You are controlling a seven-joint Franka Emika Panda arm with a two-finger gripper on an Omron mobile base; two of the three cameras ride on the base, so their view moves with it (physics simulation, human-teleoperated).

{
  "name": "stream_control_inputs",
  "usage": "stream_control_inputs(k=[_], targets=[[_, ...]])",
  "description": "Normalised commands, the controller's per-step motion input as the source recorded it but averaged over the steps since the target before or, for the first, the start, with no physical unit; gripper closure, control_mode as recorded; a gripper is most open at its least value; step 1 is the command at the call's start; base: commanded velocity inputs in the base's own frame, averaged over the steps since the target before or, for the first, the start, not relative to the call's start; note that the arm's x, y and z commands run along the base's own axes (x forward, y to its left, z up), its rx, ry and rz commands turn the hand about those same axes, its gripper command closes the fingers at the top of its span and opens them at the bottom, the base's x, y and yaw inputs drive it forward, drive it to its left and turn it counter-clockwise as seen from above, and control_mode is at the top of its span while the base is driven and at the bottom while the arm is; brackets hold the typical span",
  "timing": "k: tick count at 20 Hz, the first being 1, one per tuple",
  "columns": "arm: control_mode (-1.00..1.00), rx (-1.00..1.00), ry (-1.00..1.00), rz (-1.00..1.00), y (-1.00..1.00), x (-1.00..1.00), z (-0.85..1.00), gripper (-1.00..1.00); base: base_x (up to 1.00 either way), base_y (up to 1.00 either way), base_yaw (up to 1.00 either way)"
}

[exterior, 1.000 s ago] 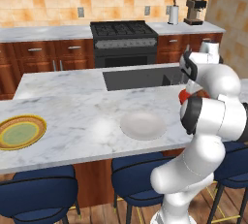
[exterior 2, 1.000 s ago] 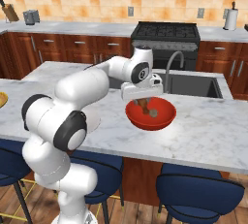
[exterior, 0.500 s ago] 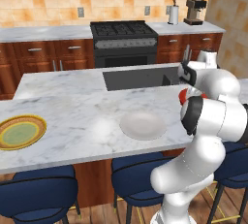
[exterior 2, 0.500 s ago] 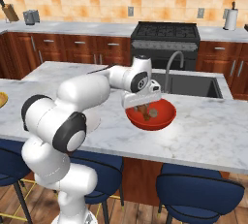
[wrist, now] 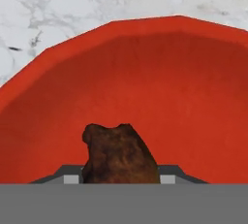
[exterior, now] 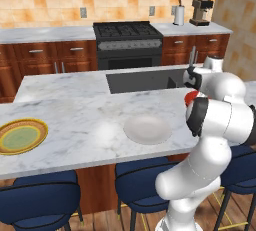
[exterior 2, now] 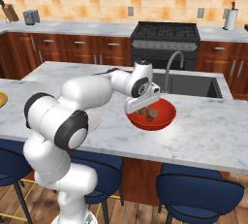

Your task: Pick the chicken drumstick and garlic from their plates and place them in the bowl. Then put the bowl in the fridge.

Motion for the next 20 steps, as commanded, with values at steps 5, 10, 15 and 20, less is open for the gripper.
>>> stream_control_inputs(k=[5,10,15,20], targets=[[-1.0,0.0,0.0,0.18,-0.06,0.19,-0.11,1.0,0.0,0.0,0.0],[-1.0,0.0,0.0,0.12,0.0,0.13,-0.1,1.0,0.0,0.0,0.0],[-1.0,0.0,0.0,0.04,-0.02,0.0,-0.05,-1.0,0.0,0.0,0.0],[-1.0,0.0,0.0,0.0,-0.02,-0.04,0.08,-1.0,0.0,0.0,0.0]])
